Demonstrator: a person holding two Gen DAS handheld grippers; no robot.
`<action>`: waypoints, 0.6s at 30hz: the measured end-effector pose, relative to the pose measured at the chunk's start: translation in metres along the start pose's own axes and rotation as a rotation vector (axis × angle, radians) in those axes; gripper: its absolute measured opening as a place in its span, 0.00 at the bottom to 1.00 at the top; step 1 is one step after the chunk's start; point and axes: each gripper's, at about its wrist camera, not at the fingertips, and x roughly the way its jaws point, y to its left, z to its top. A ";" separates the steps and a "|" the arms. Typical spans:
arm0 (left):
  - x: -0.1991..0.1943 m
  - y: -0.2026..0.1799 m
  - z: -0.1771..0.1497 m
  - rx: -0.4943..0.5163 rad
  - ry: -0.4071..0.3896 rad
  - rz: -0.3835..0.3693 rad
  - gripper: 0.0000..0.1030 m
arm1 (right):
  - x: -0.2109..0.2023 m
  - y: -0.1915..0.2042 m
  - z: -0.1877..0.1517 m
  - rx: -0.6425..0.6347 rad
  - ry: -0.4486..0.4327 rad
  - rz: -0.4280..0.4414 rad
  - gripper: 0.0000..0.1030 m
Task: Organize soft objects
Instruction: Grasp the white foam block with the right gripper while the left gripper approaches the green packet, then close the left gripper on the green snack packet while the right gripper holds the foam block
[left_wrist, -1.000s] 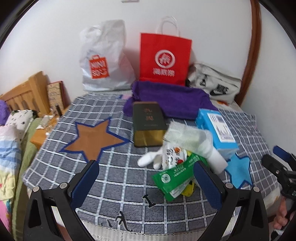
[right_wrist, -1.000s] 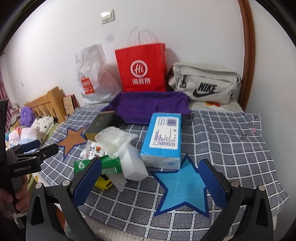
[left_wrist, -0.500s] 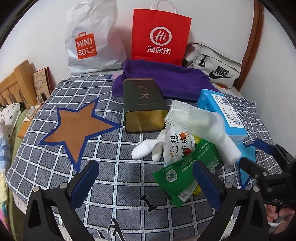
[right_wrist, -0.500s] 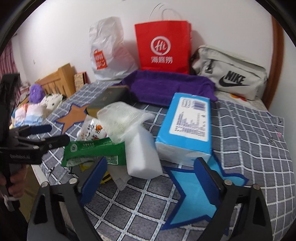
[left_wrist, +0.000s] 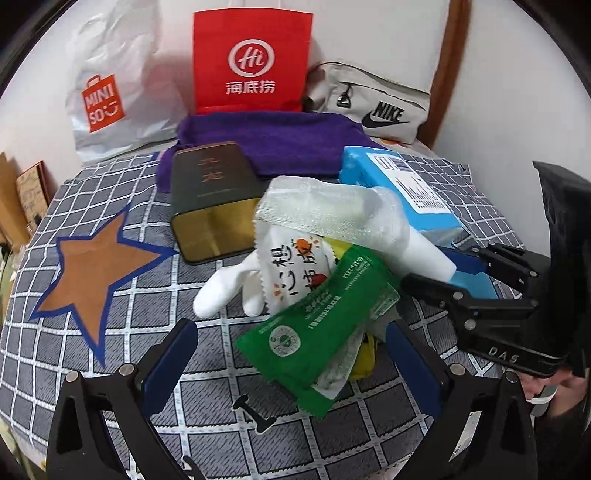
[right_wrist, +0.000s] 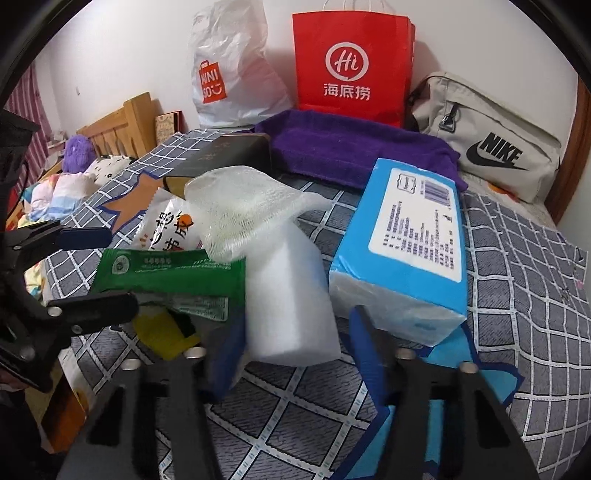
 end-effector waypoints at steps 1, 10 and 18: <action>0.002 -0.001 0.000 0.009 -0.001 0.003 1.00 | -0.002 -0.001 -0.001 0.003 -0.006 0.013 0.39; 0.008 -0.007 -0.002 0.067 -0.005 0.058 0.95 | -0.018 -0.009 -0.007 0.017 -0.025 0.045 0.38; -0.002 -0.005 -0.005 0.061 -0.017 0.030 0.65 | -0.041 -0.031 -0.024 0.060 -0.011 0.005 0.37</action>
